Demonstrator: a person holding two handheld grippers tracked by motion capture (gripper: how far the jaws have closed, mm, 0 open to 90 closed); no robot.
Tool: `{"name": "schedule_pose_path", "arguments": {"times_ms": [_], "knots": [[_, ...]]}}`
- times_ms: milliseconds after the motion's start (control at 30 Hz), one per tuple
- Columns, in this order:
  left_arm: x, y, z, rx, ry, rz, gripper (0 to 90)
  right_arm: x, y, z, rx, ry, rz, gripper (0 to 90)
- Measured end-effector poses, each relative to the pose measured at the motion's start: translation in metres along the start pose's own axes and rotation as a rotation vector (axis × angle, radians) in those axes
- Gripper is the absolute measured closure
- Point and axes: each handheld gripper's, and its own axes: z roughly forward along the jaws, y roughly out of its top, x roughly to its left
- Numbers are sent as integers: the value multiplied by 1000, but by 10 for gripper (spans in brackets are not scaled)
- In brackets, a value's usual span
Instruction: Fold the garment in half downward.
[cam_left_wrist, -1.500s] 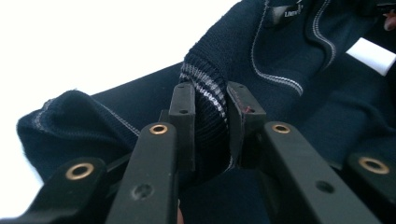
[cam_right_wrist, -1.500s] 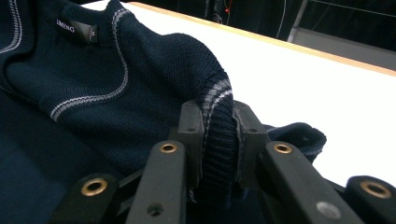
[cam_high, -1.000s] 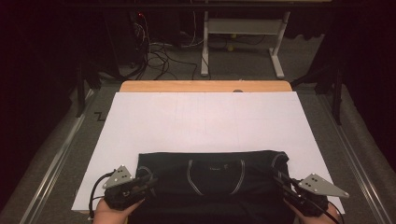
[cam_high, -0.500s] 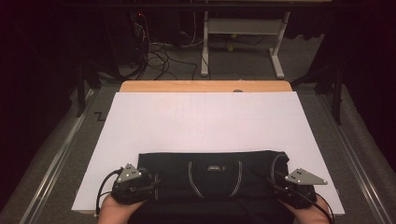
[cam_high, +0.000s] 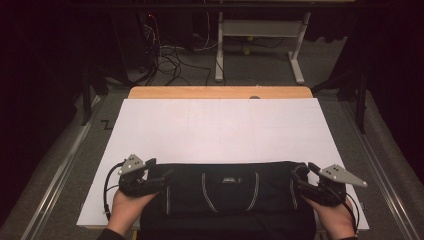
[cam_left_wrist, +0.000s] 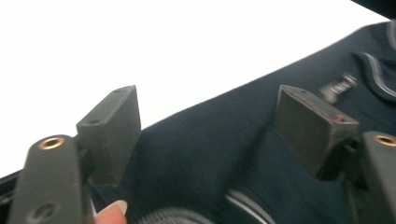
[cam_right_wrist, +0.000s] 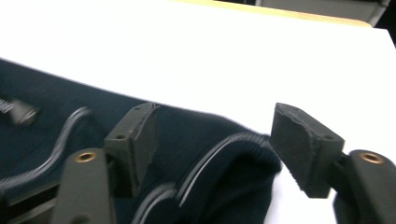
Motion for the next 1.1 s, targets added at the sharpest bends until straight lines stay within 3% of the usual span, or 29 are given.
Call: {"name": "schedule_pose_path", "arguments": {"times_ms": [100, 133, 200, 233, 333, 367, 433, 500, 633, 667, 800, 867, 900, 933, 1100], "knots": [[9, -2, 9, 63, 37, -18, 146, -8, 6, 15, 18, -14, 16, 267], [11, -5, 12, 107, 47, -27, 104, -13, 6, 24, 35, -45, 27, 187], [14, -10, 15, 178, 61, -42, 96, -15, 5, 26, 43, -60, 35, 160], [18, -15, 16, 208, 92, -46, 97, -19, 1, 28, 66, -71, 52, 148], [23, -19, 16, 233, 102, -73, 98, -22, -2, 29, 101, -63, 65, 151], [25, -20, 17, 253, 106, -90, 101, -24, -6, 31, 142, -59, 73, 182], [26, -23, 16, 247, 115, -80, 114, -24, -8, 31, 165, -50, 79, 224], [24, -24, 14, 247, 120, -72, 192, -24, -13, 35, 213, -26, 93, 309], [15, -28, 14, 243, 133, -21, 296, -23, -16, 36, 248, -8, 110, 371], [13, -28, 13, 241, 113, -11, 431, -22, -17, 36, 243, 6, 107, 468], [9, -30, 13, 230, 66, -2, 591, -20, -21, 34, 224, 92, 108, 710], [9, -31, 13, 224, 50, -12, 620, -19, -21, 34, 222, 100, 114, 737], [10, -31, 13, 220, 41, -20, 649, -17, -21, 34, 219, 101, 98, 762], [12, -31, 13, 216, 31, -25, 669, -14, -20, 34, 214, 86, 51, 770], [14, -31, 11, 191, 6, -40, 695, -9, -19, 32, 202, 59, 8, 782]]}}
